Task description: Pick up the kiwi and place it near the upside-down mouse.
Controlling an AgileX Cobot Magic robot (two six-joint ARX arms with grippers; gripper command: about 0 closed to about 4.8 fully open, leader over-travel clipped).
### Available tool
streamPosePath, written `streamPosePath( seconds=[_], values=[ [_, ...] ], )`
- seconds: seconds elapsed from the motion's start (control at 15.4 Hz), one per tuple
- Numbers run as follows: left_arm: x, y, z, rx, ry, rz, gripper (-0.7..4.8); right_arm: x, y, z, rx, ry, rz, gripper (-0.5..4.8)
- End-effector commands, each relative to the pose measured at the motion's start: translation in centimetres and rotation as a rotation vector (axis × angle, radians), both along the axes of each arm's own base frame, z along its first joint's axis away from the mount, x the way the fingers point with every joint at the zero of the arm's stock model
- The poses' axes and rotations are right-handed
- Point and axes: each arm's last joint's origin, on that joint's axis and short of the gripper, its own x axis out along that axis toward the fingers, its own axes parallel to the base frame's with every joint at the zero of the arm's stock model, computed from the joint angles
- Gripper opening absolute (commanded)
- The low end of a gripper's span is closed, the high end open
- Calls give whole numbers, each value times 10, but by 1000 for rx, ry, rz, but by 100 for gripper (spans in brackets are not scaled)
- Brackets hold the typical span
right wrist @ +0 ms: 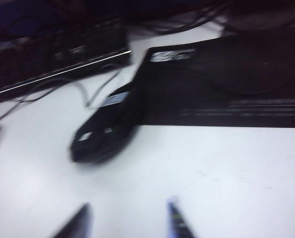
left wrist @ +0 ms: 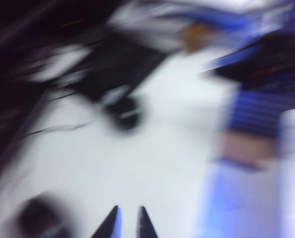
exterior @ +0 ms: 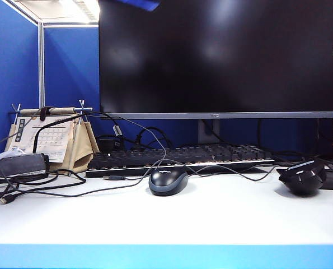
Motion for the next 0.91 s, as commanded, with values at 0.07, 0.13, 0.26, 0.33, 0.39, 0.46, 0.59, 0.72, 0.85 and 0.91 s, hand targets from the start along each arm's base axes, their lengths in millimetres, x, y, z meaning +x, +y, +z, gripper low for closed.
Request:
streamPosePath(
  seconds=[0.07, 0.13, 0.26, 0.33, 0.39, 0.46, 0.59, 0.72, 0.85, 0.91],
  values=[
    [1, -4, 0, -81, 89, -134, 57, 0, -3, 0, -13, -12, -113, 264],
    [1, -4, 0, -82, 98, -144, 57, 1, -4, 0, 3, -22, -140, 273],
    [-1, -5, 1, -108, 121, -216, 57, 1, -7, 2, 49, -65, -264, 285],
    [-2, -5, 0, -107, 126, -219, 57, 2, -9, 2, 42, -91, -345, 326],
    [-2, -5, 0, -103, 134, -222, 57, 2, -12, 1, 26, -118, -447, 404],
    [-3, -5, -1, -105, 139, -231, 57, 2, -13, 1, 32, -139, -493, 449],
    [-4, -5, 0, -120, 162, -276, 57, 1, -15, 4, 103, -186, -573, 452],
    [-6, -6, 0, -133, 179, -319, 57, 2, -17, 2, 111, -182, -684, 452],
    [-11, -10, -1, -126, 194, -346, 57, 6, -18, 0, 134, -165, -731, 452],
    [-15, -12, -2, -117, 202, -364, 57, 11, -19, 0, 127, -162, -749, 452]
  ],
)
